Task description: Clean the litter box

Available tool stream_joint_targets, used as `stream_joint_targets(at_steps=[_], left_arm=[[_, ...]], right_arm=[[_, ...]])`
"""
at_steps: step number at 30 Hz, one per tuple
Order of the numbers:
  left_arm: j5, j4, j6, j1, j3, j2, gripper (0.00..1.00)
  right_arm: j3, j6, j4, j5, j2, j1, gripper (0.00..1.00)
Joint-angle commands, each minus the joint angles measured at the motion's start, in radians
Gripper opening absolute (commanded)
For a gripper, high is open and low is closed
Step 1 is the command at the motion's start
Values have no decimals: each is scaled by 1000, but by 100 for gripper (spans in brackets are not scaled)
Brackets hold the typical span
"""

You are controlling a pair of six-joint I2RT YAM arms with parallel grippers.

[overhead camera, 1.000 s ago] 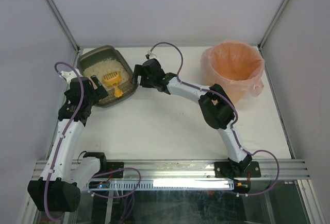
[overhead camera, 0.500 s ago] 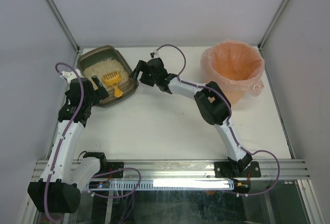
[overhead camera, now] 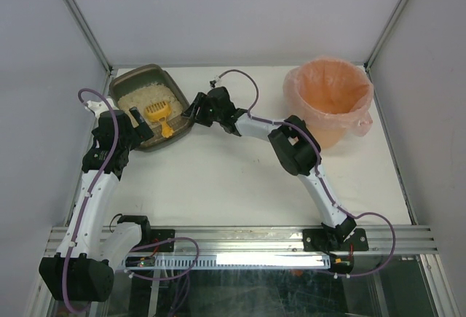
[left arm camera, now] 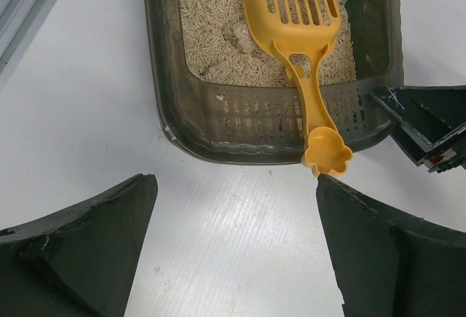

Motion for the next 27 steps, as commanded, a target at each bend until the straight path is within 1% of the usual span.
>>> stream_joint_targets(at_steps=[1,5,9,12,16,21,27], left_arm=[[15,51,15,9,4,-12,96],[15,50,13,10,4,-8,96],[18,50,11,9,4,1,96],[17,50,9,9,3,5,96],[7,51,5,10,4,10,96],[-2,50,-3,10,7,21,95],[13,50,-25,10,6,33,94]], right_arm=[[-2,23,69,-18,-7,3,47],[-83,12,110,20,-49,2,26],[-220,-3,210,81,-115,13,8],[-357,-1,288,133,-178,20,4],[-513,4,351,228,-274,37,0],[-701,3,392,339,-409,69,0],[-915,-8,408,366,-573,99,0]])
